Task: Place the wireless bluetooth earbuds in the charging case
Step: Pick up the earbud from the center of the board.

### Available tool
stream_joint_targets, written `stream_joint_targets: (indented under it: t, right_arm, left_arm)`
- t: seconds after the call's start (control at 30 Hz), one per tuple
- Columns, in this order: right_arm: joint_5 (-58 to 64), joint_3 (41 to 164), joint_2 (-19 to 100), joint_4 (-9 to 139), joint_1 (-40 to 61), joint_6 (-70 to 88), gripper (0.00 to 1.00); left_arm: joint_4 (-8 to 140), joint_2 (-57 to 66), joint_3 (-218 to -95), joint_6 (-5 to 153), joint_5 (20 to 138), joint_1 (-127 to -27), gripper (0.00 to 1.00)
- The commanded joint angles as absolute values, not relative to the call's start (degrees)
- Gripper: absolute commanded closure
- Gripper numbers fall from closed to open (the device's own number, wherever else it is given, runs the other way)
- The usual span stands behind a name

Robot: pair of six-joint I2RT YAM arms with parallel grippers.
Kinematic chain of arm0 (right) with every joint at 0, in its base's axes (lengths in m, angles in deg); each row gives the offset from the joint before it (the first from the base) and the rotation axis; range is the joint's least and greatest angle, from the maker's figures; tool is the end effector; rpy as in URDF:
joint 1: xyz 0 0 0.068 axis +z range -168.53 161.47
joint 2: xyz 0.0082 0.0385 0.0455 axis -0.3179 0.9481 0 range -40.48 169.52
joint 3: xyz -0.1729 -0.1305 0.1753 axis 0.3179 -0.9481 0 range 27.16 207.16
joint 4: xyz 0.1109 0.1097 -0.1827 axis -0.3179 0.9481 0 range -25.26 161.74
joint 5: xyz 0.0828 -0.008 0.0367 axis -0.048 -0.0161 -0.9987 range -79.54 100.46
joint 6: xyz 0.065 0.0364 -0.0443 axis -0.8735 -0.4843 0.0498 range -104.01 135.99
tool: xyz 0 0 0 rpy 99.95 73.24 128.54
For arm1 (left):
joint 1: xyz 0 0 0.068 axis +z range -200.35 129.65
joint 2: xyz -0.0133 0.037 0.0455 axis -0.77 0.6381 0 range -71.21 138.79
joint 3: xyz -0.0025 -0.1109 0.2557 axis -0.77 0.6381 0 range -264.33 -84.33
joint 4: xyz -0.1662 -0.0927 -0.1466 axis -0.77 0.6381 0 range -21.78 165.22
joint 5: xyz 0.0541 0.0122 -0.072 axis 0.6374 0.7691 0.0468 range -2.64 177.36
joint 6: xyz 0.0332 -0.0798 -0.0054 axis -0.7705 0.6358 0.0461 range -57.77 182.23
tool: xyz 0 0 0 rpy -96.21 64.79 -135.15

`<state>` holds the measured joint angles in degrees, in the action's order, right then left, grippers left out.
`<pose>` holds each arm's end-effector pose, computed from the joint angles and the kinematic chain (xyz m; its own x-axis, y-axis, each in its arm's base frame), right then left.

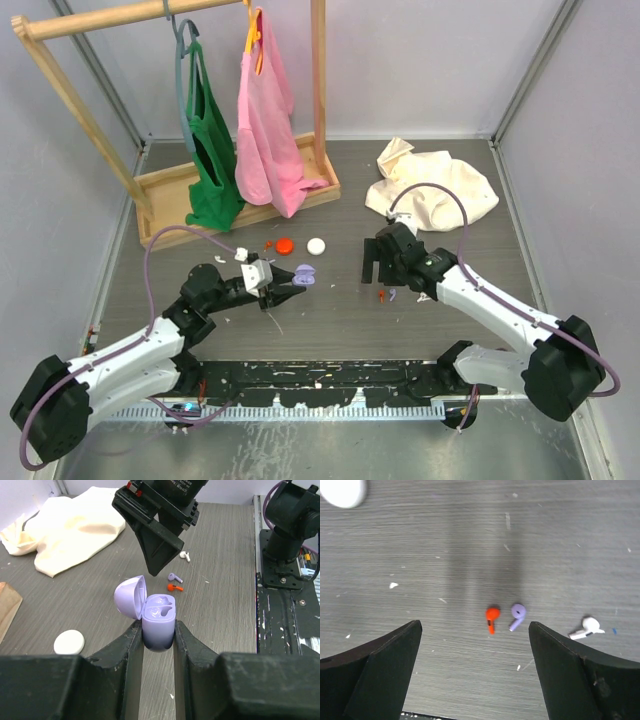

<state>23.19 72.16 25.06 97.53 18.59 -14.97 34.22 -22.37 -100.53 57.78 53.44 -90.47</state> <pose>0.1905 0.1230 0.2182 -0.7973 0.0259 -0.6030 -0.0858 0.9841 0.1556 0.1247 -0.1611 0.2508 0.0928 0.0061 -0.9957 0.9570 0.2755 0.0909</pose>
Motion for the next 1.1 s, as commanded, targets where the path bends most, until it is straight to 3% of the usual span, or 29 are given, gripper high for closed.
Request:
stream_joint_targets:
  t: [0.0,0.13,0.53,0.8,1.07]
  right_arm:
    - [27.9,70.3,25.2,99.4,16.0,-22.1,0.07]
    - [28.7,68.5,26.8,100.1,12.9,-25.6,0.24]
    - [27.8,66.1,32.0,98.1,12.2,-28.6,0.52]
    - [26.8,65.6,35.1,95.7,12.1,-28.4,0.62]
    - [25.5,65.1,36.6,93.6,12.2,-27.9,0.63]
  left_arm:
    - [31.6,-23.0,-99.8,55.9,52.6,-90.6,1.00]
    - [31.6,-22.2,-99.7,55.9,52.6,-90.7,1.00]
    - [32.4,-21.9,-100.0,56.2,51.7,-90.7,1.00]
    - [32.8,-20.9,-100.6,56.4,50.6,-90.7,1.00]
    - [33.5,-20.4,-101.1,56.4,50.0,-90.6,1.00]
